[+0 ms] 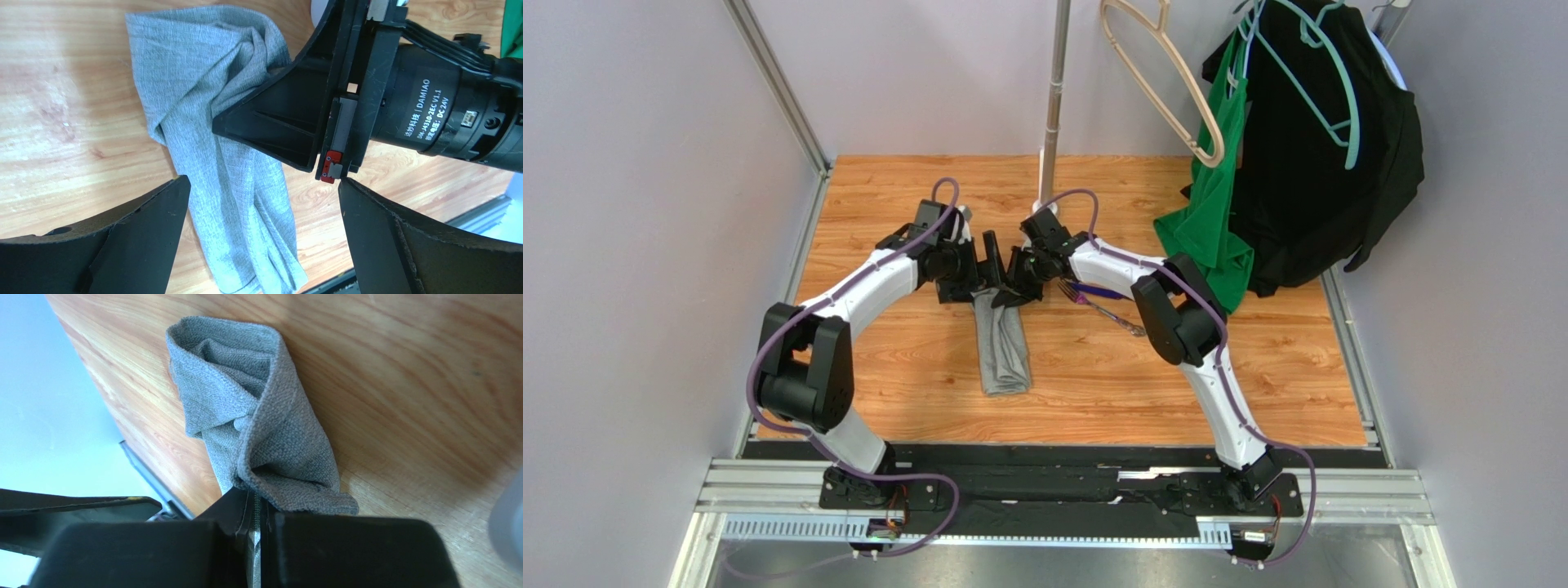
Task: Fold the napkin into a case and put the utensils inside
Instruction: Fold the 2/3-rectangle-folded napkin at the center of the board.
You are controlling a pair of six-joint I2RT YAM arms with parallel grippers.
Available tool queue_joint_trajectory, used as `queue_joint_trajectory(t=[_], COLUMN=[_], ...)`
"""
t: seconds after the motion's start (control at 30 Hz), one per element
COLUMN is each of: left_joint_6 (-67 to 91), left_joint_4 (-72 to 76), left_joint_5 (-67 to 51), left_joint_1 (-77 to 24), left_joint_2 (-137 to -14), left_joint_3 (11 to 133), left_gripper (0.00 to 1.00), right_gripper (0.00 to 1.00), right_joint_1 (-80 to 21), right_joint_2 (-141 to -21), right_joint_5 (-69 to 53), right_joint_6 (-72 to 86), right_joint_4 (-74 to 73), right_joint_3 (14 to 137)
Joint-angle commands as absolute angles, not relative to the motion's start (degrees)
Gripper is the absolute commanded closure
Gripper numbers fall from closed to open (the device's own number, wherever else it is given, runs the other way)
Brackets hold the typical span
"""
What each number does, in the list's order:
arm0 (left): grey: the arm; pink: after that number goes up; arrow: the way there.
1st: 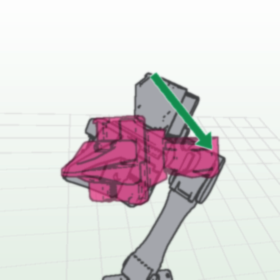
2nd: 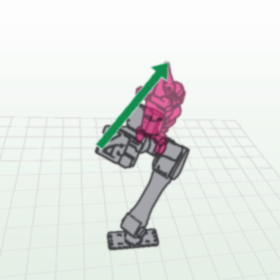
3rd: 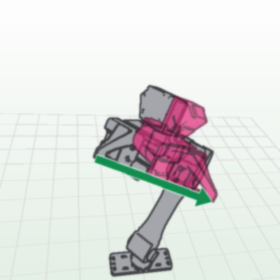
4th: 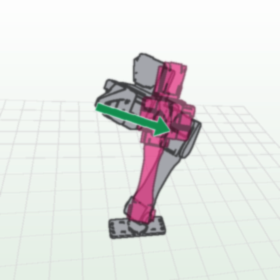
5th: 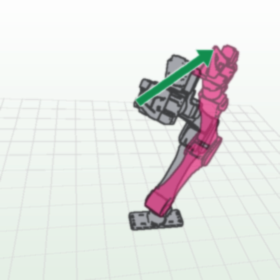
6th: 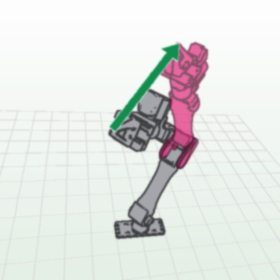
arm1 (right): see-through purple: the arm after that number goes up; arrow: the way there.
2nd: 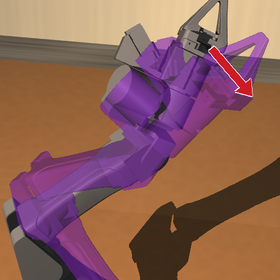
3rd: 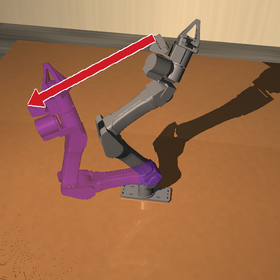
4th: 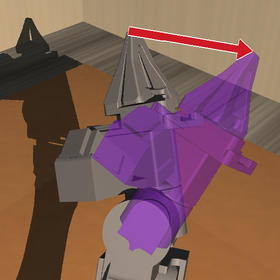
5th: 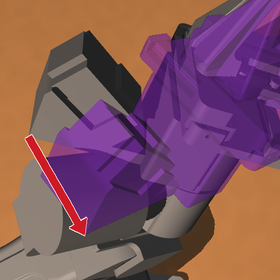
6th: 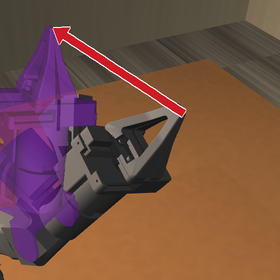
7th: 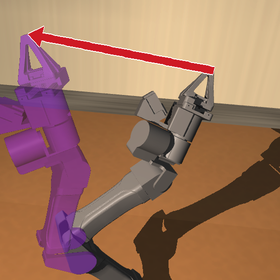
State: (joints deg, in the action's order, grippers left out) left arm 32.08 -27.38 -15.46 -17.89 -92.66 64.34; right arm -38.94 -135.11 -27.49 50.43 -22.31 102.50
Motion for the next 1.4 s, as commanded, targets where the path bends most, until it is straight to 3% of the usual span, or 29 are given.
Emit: queue_joint_trajectory(t=[0.0,0.2,0.3,0.4,0.5,0.67,0.87,0.93,0.97,1.0,1.07,1.1,1.2,1.27,1.3,1.37], left_joint_6=[29.27,30.59,31.81,33.31,33.49,34.8,34.8,35.15,35.5,35.68,36.03,36.3,36.65,37.17,37.53,37.97], left_joint_4=[-32.78,-32.87,-29.72,-25.06,-26.45,-26.28,-25.49,-23.92,-23.21,-22.77,-22.24,-21.8,-19.87,-18.81,-18.2,-16.18], left_joint_5=[-12.41,-13.79,-13.88,-12.66,-11.25,-12.13,-9.93,-9.93,-10.11,-10.19,-11.24,-11.6,-12.3,-12.13,-12.22,-12.83], left_joint_1=[-20.91,-22.76,-23.38,-23.47,-23.47,-23.55,-23.29,-23.29,-23.29,-23.29,-23.2,-23.2,-23.2,-23.12,-22.77,-22.5], left_joint_2=[-96.23,-99.49,-95.13,-88.69,-89.73,-96.31,-96.42,-95.28,-94.32,-94.05,-93.69,-93.26,-91.76,-89.93,-89.39,-87.99], left_joint_3=[64.86,64.6,59.97,54.41,54.93,55.2,53.44,52.21,50.9,50.45,49.84,49.31,47.55,45.89,45.18,43.25], left_gripper=[0.01,0.01,0.12,0.06,0.02,0.06,0.28,0.46,0.49,0.52,0.6,0.65,0.69,0.83,0.97,0.99], right_gripper=[1.0,1.0,1.0,1.0,1.0,1.0,0.99,0.97,0.95,0.84,0.77,0.68,0.52,0.43,0.41,0.33], right_joint_1=[-39.37,-39.37,-39.11,-39.2,-39.2,-39.11,-39.11,-39.11,-39.02,-39.11,-39.02,-39.11,-39.11,-39.02,-38.94,-38.76], right_joint_2=[-137.02,-136.23,-136.67,-136.67,-136.67,-135.88,-135.62,-135.18,-134.91,-134.56,-133.33,-132.81,-130.26,-127.9,-127.18,-124.47], right_joint_5=[-26.28,-25.58,-26.8,-26.63,-26.98,-26.9,-27.42,-27.6,-27.95,-27.69,-27.77,-28.64,-29.53,-30.14,-30.67,-30.32], right_joint_6=[51.5,51.85,52.38,52.03,52.12,51.86,51.51,50.28,49.75,49.14,46.86,46.06,40.97,36.5,34.91,32.18], right_joint_4=[-23.82,-24.08,-23.82,-23.82,-23.64,-23.03,-22.85,-22.76,-22.76,-22.76,-22.76,-22.85,-25.13,-28.02,-28.99,-29.62], right_joint_3=[104.68,104.24,104.59,104.68,104.68,103.89,103.71,103.62,103.62,103.54,103.1,103.1,103.01,102.83,102.57,100.3])
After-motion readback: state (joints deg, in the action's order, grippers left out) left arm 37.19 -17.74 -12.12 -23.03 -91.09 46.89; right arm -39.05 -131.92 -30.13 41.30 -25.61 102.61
